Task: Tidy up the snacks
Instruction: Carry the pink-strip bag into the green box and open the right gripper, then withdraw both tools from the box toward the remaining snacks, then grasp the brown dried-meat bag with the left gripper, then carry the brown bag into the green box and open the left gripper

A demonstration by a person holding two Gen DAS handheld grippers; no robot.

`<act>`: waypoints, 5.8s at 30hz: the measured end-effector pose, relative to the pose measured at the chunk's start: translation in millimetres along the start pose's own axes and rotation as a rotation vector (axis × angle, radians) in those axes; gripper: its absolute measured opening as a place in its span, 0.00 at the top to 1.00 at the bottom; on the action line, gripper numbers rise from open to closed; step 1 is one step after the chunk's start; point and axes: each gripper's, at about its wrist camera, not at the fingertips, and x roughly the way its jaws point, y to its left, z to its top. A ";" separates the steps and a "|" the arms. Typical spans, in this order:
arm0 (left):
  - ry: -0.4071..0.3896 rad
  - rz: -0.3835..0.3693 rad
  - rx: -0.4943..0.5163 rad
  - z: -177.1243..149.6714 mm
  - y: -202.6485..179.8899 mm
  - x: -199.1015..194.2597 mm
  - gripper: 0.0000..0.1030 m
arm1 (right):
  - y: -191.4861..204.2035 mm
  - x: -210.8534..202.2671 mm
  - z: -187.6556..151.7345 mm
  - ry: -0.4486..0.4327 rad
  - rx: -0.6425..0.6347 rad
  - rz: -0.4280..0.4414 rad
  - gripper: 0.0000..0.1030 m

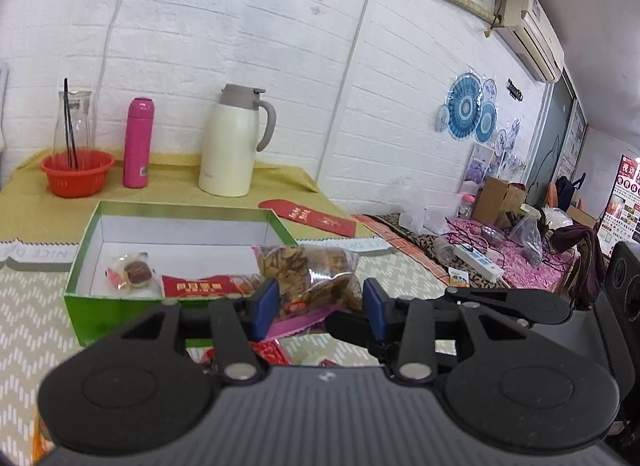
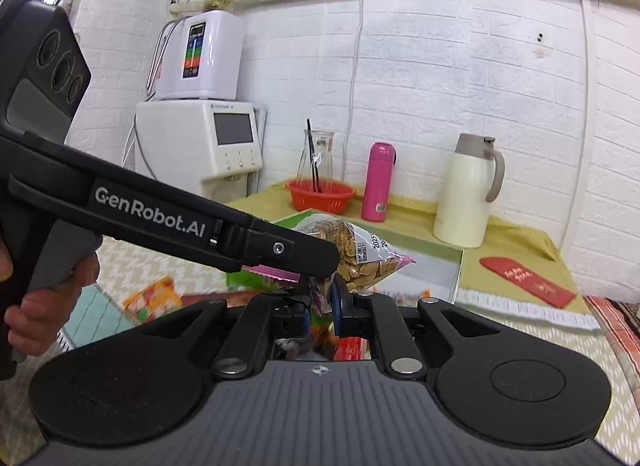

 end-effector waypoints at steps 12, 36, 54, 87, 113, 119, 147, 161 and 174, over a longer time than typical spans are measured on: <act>0.031 0.026 -0.046 33.2 52.0 71.2 0.59 | -34.8 77.2 9.3 0.030 0.046 0.007 0.81; 0.013 0.259 -0.108 27.5 102.3 108.0 0.00 | -51.8 132.7 -19.7 0.105 0.014 -0.029 0.00; 0.011 0.199 -0.122 26.4 43.9 16.4 0.00 | -23.6 44.1 9.5 0.064 -0.041 -0.060 0.00; 0.046 0.242 -0.144 -71.4 75.1 -73.3 0.00 | 11.7 60.2 -46.9 0.218 0.271 0.024 0.00; 0.275 0.153 -0.140 -54.4 107.9 16.9 0.40 | -1.4 61.8 -56.5 0.228 0.326 0.066 0.57; 0.268 0.160 -0.143 -52.5 103.8 14.4 0.64 | 1.5 64.7 -56.5 0.232 0.314 0.054 0.56; 0.014 0.153 -0.192 46.0 88.0 14.8 0.77 | -31.6 59.6 27.8 0.002 0.139 -0.033 0.66; 0.130 0.173 -0.233 42.5 123.2 77.0 0.77 | -60.3 110.5 8.4 0.102 0.225 -0.011 0.66; 0.137 0.231 -0.279 21.0 145.3 86.5 0.18 | -56.9 132.0 -13.0 0.130 0.173 -0.072 0.21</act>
